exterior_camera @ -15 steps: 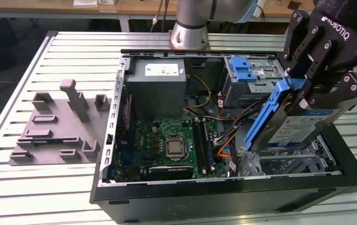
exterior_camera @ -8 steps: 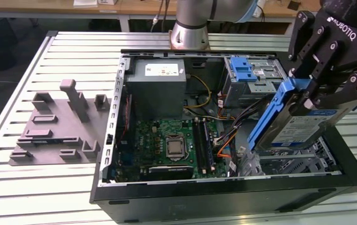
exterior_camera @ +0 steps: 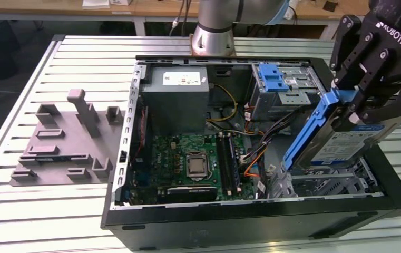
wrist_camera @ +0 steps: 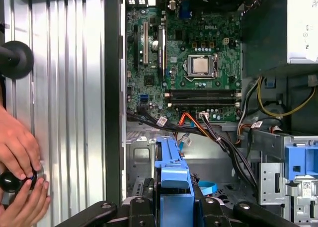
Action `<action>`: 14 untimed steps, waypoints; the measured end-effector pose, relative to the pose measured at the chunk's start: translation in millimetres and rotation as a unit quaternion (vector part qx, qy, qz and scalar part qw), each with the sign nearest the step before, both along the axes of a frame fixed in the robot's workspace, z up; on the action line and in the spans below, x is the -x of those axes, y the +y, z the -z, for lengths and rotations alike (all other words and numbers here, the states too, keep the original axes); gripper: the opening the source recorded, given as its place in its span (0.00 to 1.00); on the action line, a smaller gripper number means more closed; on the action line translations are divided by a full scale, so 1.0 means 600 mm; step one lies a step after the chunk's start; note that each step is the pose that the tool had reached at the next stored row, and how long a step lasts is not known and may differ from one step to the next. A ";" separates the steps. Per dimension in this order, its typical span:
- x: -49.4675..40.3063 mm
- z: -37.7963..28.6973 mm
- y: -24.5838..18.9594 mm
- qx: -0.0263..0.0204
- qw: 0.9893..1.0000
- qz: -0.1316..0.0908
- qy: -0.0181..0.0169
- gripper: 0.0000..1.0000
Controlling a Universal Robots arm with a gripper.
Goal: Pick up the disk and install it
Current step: 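Insert the disk into the insertion slot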
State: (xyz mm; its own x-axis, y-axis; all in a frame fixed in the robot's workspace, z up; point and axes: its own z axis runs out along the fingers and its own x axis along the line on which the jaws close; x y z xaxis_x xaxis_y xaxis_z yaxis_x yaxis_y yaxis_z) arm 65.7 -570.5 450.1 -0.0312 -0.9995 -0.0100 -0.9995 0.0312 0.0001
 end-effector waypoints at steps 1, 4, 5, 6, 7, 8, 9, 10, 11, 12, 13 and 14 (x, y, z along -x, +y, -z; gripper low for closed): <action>-0.001 0.001 0.0001 0.000 1.000 0.000 0.000 0.36; -0.004 0.003 0.0002 0.000 1.000 0.000 0.000 0.36; -0.004 0.003 0.0002 0.000 1.000 0.000 0.000 0.36; -0.004 0.004 0.0001 0.000 1.000 0.000 0.000 0.36; -0.005 0.004 0.0002 0.000 1.000 0.000 0.000 0.36; -0.005 0.005 0.0002 0.000 1.000 0.000 0.000 0.36; -0.006 0.005 0.0002 0.000 1.000 0.000 0.000 0.36; -0.006 0.006 0.0003 0.000 1.000 0.000 0.000 0.36; -0.006 0.006 0.0004 0.000 1.000 0.000 0.000 0.36; -0.007 0.006 0.0005 0.000 1.000 0.000 0.000 0.36; -0.008 0.007 0.0005 0.000 1.000 0.000 0.000 0.36; -0.009 0.007 0.0006 0.000 1.000 0.000 0.000 0.36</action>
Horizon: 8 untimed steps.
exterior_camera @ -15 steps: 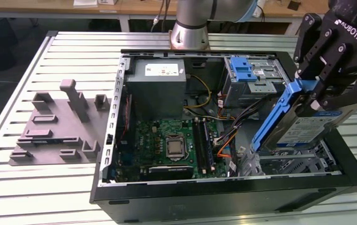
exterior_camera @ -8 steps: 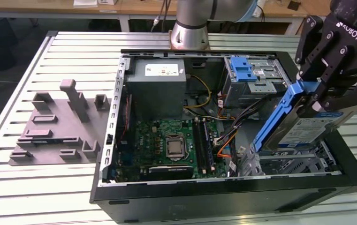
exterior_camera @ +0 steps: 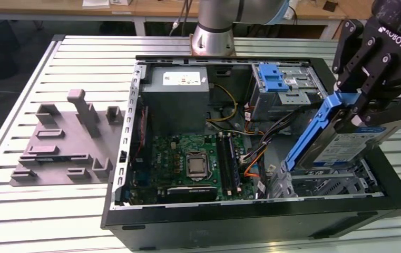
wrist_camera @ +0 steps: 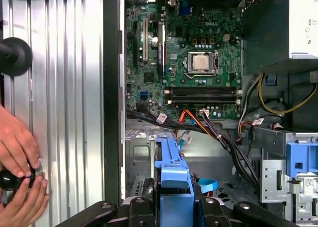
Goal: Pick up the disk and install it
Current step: 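Insert the disk into the insertion slot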
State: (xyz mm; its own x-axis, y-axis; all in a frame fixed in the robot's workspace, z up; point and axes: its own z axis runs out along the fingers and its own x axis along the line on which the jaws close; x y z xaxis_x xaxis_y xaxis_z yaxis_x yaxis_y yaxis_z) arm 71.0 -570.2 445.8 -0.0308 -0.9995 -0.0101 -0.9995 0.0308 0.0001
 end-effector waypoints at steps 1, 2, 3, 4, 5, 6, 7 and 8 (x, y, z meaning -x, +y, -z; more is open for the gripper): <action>-0.001 0.000 0.0001 0.000 1.000 0.000 0.000 0.36; -0.002 0.001 0.0002 0.000 1.000 0.000 0.000 0.36; -0.002 0.002 0.0002 0.000 1.000 0.000 0.000 0.36; -0.003 0.002 0.0003 0.000 1.000 0.000 0.000 0.36; -0.003 0.003 0.0004 0.000 1.000 0.000 0.000 0.36; -0.003 0.004 0.0005 0.000 1.000 0.000 0.000 0.36; -0.004 0.004 0.0005 0.000 1.000 0.000 0.000 0.36; -0.004 0.005 0.0005 0.000 1.000 0.000 0.000 0.36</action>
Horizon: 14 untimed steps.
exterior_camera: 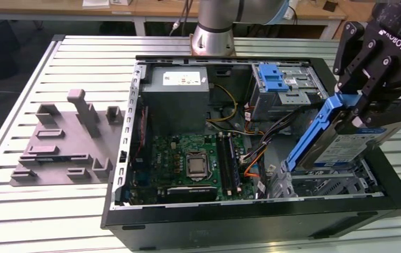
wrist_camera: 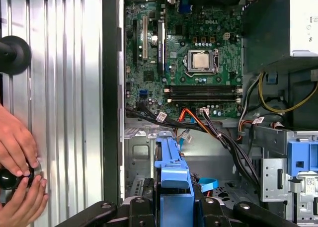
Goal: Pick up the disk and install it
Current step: 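Insert the disk into the insertion slot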
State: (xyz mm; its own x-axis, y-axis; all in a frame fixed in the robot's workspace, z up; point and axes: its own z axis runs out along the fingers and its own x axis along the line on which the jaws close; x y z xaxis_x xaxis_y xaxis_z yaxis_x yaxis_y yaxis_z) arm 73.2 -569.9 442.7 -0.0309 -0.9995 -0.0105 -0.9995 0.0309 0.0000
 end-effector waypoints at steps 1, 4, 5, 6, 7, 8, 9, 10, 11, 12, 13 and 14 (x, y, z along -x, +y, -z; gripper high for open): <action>0.000 0.001 0.0000 0.000 1.000 0.000 0.000 0.36; -0.001 0.003 0.0003 0.000 1.000 0.000 0.000 0.36; -0.001 0.004 0.0003 0.000 1.000 0.000 0.000 0.36; -0.001 0.005 0.0003 0.000 1.000 0.000 0.000 0.36; -0.001 0.006 0.0003 0.000 1.000 0.000 0.000 0.36; -0.001 0.008 0.0003 0.000 1.000 0.000 0.000 0.36; -0.001 0.009 0.0003 0.000 1.000 0.000 0.000 0.36; -0.001 0.010 0.0003 0.000 1.000 0.000 0.000 0.36; -0.001 0.011 0.0003 0.000 1.000 0.000 0.000 0.36; -0.001 0.011 0.0003 0.000 1.000 0.000 0.000 0.36; -0.001 0.013 0.0003 0.000 1.000 0.000 0.000 0.36; -0.001 0.014 0.0003 0.000 1.000 0.000 0.000 0.36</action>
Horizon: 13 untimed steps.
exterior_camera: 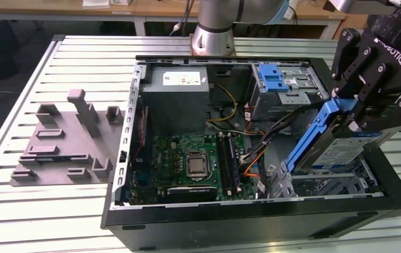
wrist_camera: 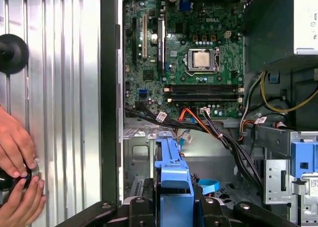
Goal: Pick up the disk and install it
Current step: 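Insert the disk into the insertion slot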
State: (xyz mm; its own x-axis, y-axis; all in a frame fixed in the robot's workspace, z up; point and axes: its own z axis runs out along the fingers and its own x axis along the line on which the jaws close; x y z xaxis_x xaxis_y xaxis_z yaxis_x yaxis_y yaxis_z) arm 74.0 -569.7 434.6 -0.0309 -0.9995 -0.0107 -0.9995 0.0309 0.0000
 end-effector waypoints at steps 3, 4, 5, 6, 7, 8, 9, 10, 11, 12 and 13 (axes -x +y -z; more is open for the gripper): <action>0.000 0.004 0.0000 0.000 1.000 0.000 0.000 0.36; 0.000 0.005 0.0000 0.000 1.000 0.000 0.000 0.36; 0.000 0.007 0.0000 0.000 1.000 0.000 0.000 0.36; 0.000 0.008 0.0000 0.000 1.000 0.000 0.000 0.36; 0.000 0.010 0.0000 0.000 1.000 0.000 0.000 0.36; 0.000 0.011 0.0000 0.000 1.000 0.000 0.000 0.36; 0.000 0.013 0.0000 0.000 1.000 0.000 0.000 0.36; 0.000 0.014 0.0000 0.000 1.000 0.000 0.000 0.36; 0.000 0.016 0.0000 0.000 1.000 0.000 0.000 0.36; 0.000 0.017 0.0000 0.000 1.000 0.000 0.000 0.36; 0.000 0.019 0.0000 0.000 1.000 0.000 0.000 0.36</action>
